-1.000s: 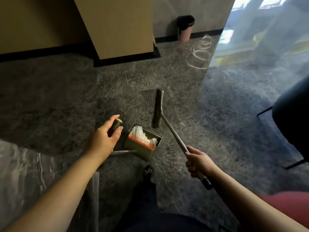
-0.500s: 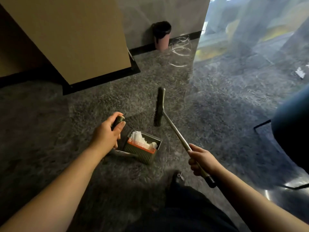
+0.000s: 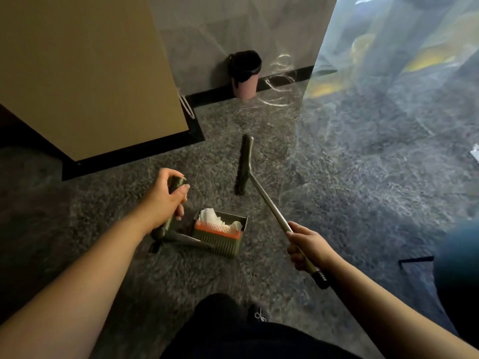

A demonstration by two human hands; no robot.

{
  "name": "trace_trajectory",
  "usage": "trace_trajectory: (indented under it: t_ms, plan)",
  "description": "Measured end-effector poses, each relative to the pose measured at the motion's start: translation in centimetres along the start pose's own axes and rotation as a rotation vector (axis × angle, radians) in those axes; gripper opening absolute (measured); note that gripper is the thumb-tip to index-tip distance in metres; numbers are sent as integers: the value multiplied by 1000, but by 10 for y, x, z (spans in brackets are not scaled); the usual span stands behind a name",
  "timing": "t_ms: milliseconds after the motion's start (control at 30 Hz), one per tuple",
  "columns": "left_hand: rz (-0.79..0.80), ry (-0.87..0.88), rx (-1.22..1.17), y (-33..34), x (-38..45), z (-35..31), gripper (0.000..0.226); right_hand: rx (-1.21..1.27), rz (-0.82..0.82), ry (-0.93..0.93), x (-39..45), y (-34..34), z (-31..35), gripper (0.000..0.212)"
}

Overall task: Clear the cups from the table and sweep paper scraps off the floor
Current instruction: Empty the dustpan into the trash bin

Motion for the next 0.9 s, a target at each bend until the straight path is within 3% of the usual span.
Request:
trace_trajectory:
  t_ms: [233, 567, 900]
  plan:
    - [26, 0, -12, 19, 159, -41, 8, 51, -20, 17, 103, 5, 110, 26]
    - [77, -12, 2, 40, 360, -110, 21, 172, -39, -6, 212, 3, 267, 30]
    - [-23, 8, 81, 80, 555, -184, 26, 127, -20, -20, 344, -65, 439, 36]
Point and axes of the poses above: each hand's wrist, its own x-axis towards the middle knuckle, its own y-axis out of the palm, z = x × y, the point moved 9 cm from there along x, towards the middle knuckle, and after that the axes turned 5 degrees about -z, right-handed, at the moved point
